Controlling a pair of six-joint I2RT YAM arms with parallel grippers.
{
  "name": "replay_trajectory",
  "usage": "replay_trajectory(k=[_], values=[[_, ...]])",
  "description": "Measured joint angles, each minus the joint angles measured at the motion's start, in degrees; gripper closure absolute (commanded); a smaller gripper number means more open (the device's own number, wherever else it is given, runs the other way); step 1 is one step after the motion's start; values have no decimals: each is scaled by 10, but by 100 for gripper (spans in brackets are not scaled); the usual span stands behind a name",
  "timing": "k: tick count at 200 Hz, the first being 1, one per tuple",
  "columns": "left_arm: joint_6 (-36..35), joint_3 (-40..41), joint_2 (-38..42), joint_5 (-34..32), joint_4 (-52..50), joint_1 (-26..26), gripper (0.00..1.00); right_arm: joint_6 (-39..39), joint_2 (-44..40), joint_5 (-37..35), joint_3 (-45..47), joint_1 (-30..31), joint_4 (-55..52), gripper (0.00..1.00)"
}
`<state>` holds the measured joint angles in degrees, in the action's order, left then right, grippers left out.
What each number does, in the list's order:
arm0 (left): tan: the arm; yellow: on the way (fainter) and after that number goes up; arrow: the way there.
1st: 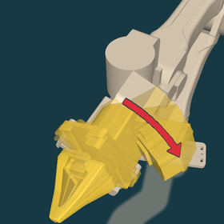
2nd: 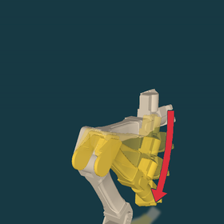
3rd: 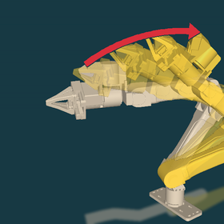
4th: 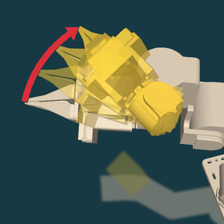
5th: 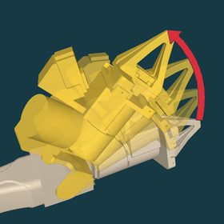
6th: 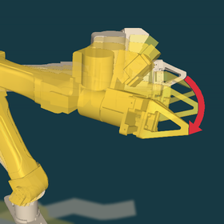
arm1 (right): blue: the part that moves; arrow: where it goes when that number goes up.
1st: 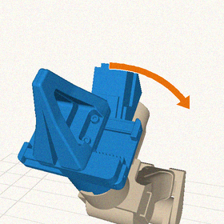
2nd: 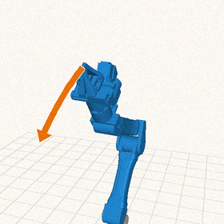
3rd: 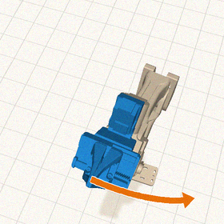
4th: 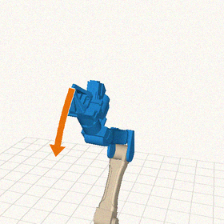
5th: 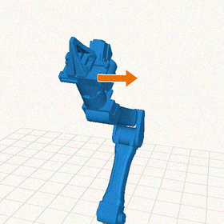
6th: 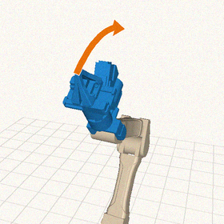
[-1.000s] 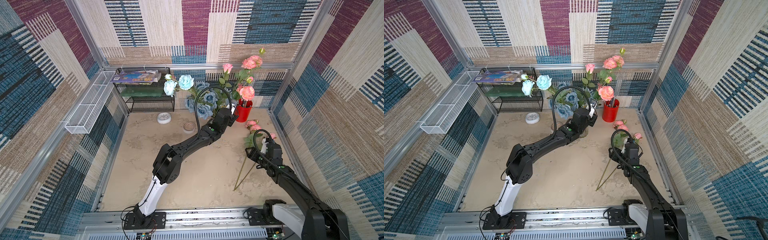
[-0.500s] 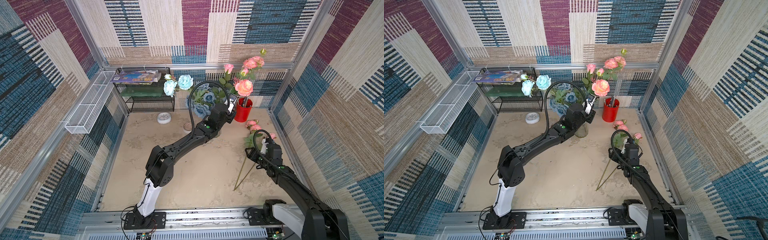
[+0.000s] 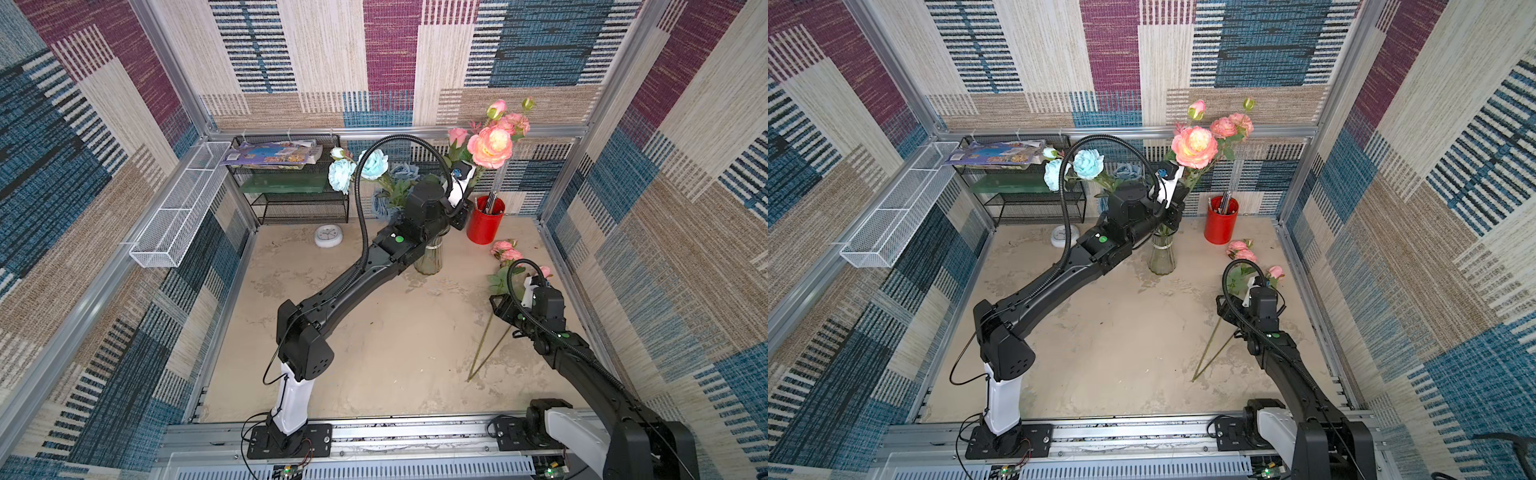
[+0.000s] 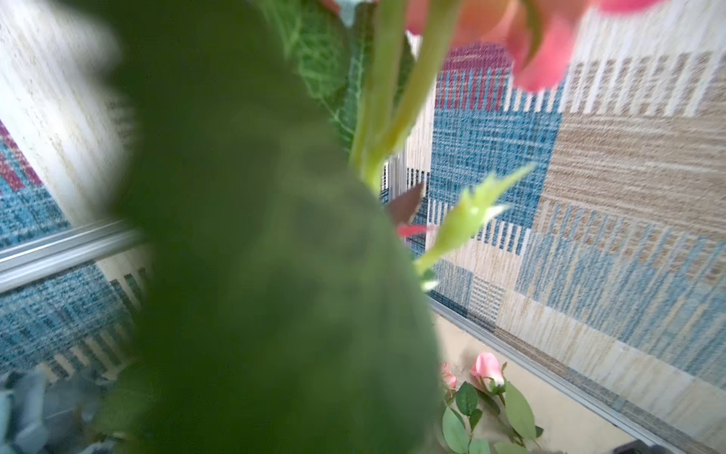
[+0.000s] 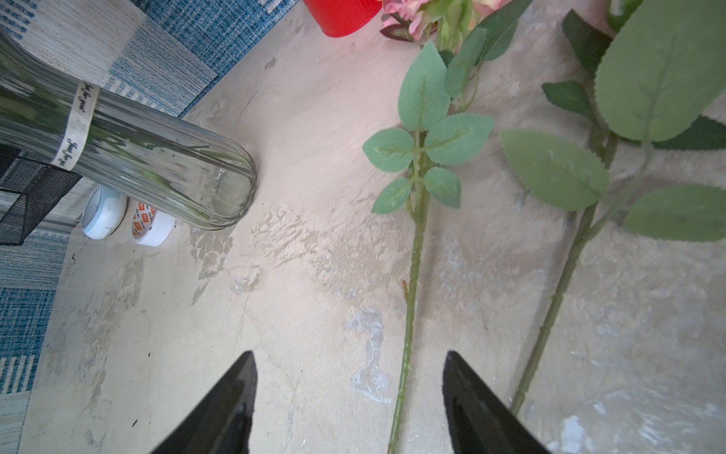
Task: Pick out pink flowers from the vase
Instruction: Pick up the flower from the vase.
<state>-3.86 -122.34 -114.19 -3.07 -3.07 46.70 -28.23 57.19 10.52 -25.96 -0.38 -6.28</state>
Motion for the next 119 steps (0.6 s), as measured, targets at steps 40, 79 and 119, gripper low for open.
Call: replay_trajectory(k=[40, 79, 119], values=[[6, -44, 30, 43, -39, -9, 100, 0, -17, 0, 1, 0, -1, 17], [19, -67, 65, 101, -58, -24, 100, 0, -40, -3, -2, 0, -17, 16], [37, -63, 105, 176, -67, -30, 100, 0, -72, -6, -31, -3, -44, 15]])
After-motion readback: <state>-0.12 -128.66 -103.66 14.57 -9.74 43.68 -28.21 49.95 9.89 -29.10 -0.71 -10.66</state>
